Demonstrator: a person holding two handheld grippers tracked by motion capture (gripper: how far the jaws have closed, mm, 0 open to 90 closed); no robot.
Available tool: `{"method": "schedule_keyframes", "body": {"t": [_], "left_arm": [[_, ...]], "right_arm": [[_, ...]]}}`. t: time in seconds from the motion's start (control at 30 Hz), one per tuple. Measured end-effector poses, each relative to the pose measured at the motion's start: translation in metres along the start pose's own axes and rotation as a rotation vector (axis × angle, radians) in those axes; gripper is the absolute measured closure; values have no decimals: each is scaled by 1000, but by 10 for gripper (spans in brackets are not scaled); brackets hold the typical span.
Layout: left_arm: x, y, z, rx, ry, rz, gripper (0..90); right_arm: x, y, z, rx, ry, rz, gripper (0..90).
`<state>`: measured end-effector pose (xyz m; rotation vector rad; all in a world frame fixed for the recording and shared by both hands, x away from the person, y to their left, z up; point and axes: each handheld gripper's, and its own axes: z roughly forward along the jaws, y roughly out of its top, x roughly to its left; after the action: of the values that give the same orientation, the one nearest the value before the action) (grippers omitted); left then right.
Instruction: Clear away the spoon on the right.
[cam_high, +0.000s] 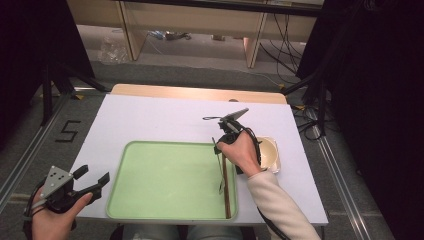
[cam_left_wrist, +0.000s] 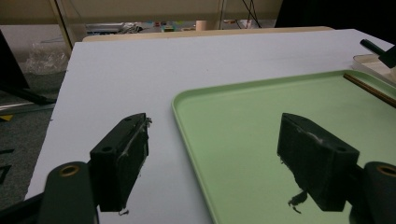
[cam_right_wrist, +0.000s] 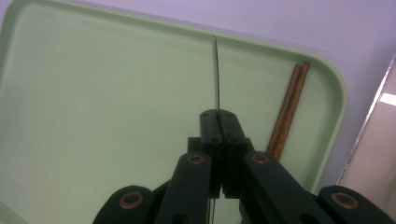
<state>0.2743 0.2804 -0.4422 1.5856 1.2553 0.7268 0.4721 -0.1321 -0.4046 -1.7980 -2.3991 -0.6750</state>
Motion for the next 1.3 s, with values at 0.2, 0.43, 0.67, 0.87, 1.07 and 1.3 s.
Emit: {"method": "schedule_keyframes", "body": {"t": [0.2, 0.43, 0.67, 0.87, 1.07, 1.3], "left_arm": [[0, 0, 0, -1, 0, -1, 244], [0, 0, 0, 0, 0, -1, 244], [0, 0, 0, -1, 1, -3, 244], [0, 0, 0, -1, 1, -2, 244], [0, 0, 0, -1, 2, -4, 244], [0, 0, 0, 1, 2, -3, 244]], "right_arm": [[2, -1, 4, -6, 8, -19, 900], [4, -1, 7, 9, 9, -32, 900], [10, -2, 7, 45, 16, 15, 900], [12, -3, 13, 33, 16, -16, 900], [14, -3, 18, 39, 15, -31, 900], [18, -4, 22, 84, 17, -2, 900]]}}
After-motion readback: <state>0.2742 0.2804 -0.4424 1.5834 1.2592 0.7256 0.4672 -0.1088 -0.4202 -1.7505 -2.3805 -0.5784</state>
